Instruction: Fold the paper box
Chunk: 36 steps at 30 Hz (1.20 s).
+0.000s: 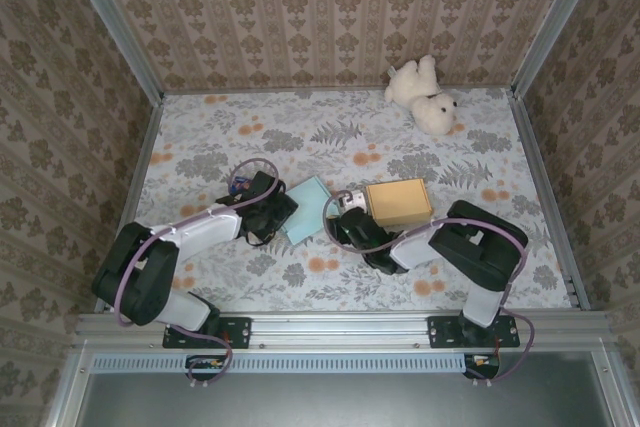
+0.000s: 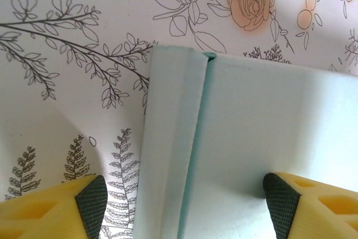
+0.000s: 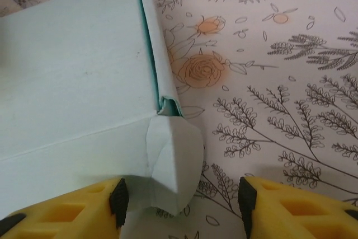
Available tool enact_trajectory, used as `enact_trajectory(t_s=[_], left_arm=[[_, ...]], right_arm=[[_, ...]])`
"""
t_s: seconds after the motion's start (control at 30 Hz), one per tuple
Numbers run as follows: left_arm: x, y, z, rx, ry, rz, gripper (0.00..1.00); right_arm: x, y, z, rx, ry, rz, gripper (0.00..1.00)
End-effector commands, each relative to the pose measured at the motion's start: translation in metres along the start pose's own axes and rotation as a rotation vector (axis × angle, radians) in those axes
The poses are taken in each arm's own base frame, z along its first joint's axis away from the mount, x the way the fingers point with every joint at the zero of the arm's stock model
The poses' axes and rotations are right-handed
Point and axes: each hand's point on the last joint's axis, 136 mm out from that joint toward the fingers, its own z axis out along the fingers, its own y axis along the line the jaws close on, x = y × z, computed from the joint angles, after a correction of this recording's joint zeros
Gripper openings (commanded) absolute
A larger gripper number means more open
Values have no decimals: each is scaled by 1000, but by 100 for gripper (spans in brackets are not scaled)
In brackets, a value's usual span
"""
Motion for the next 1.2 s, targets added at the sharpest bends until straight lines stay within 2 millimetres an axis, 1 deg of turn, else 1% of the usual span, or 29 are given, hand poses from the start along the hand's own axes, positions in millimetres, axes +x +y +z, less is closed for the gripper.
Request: enact_trajectory(t_s=[0.0,0.1,0.27,0.4,0.5,0.7,0.8,0.83,0.87,0.9,1.03,1.1,1.17], left_arm=[[30,71,1,-255,112,19,77],[29,70,-2,-253,100,17,78],[28,65,-9,-240,82,21,79],[25,61,-15,-236,53,31,79],[25,60,-17,-239,45,32,78],[26,60,-21,-239,41,34,78],[23,55,-30,-224,17,53,78],[21,52,-35,-218,2,66,79],[19,49,-39,-214,-13,78,79],[17,47,-44,-209,-32,96,79],[4,33,-60,-162,-114,155,81],[-2,31,-63,-154,-147,177,81],[-3,34,-62,-166,-154,181,81]], right_arm=[[13,2,-10,-52,139,52,57],[5,1,-20,-66,165,100,57],[-9,3,-36,-83,166,133,57],[-20,6,-45,-93,157,147,53],[-25,11,-45,-109,157,153,50],[-22,12,-40,-104,171,173,46],[-22,11,-40,-101,172,181,45],[-21,10,-40,-96,174,181,43],[-22,10,-40,-94,178,181,39],[-21,10,-40,-94,181,180,38],[-22,13,-41,-107,188,170,39],[-22,15,-42,-120,196,124,41],[-23,14,-43,-113,193,79,43]])
